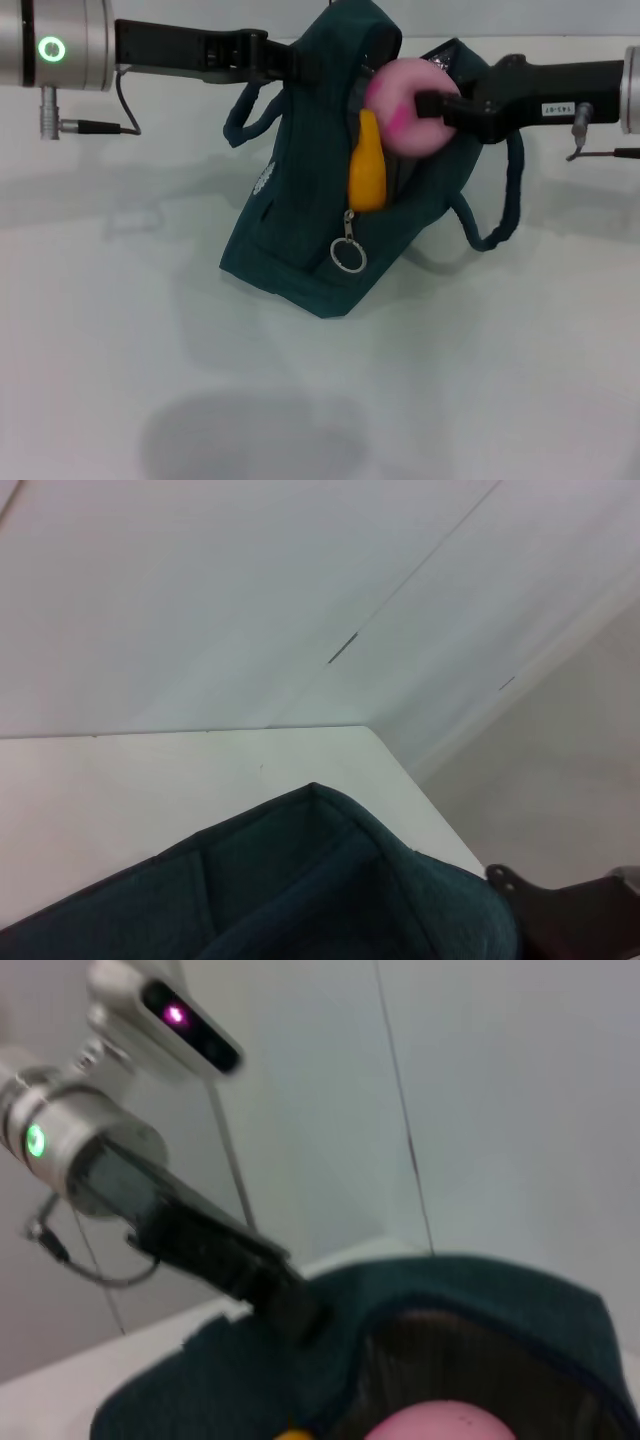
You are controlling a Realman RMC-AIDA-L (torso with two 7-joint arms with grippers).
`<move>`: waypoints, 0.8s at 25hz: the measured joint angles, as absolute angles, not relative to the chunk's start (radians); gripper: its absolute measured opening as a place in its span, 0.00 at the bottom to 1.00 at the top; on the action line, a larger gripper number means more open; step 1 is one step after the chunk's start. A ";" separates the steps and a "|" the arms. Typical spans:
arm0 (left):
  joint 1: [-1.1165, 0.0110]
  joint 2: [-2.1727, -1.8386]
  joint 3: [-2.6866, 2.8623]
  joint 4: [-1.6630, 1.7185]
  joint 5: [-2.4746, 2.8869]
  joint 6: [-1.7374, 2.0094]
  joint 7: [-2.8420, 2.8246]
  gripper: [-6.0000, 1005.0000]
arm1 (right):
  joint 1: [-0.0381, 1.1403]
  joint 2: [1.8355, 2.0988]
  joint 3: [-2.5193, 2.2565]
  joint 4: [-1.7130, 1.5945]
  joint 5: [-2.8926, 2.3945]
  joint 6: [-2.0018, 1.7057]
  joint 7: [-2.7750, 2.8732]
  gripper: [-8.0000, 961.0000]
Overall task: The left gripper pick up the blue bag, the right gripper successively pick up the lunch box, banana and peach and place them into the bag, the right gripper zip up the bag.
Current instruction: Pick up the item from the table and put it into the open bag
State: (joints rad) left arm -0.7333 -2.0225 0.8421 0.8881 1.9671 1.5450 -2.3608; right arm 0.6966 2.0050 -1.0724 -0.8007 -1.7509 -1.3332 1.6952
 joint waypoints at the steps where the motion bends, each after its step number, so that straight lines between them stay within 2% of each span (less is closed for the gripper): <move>1: -0.734 -2.023 0.842 0.888 1.967 1.545 -2.361 0.06 | 0.702 2.005 -1.074 -0.801 -1.769 -1.334 1.700 0.06; 10: -0.734 -2.025 0.842 0.888 1.966 1.545 -2.361 0.06 | 0.779 2.011 -1.077 -0.759 -1.830 -1.461 1.729 0.05; 20: -0.723 -2.026 0.842 0.888 1.966 1.546 -2.356 0.06 | 0.773 2.010 -1.088 -0.767 -1.866 -1.436 1.784 0.05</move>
State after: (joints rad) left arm -0.7232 -2.0263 0.8421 0.8882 1.9661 1.5460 -2.3556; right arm 0.7734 2.0095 -1.0879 -0.7673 -1.8658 -1.4363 1.7836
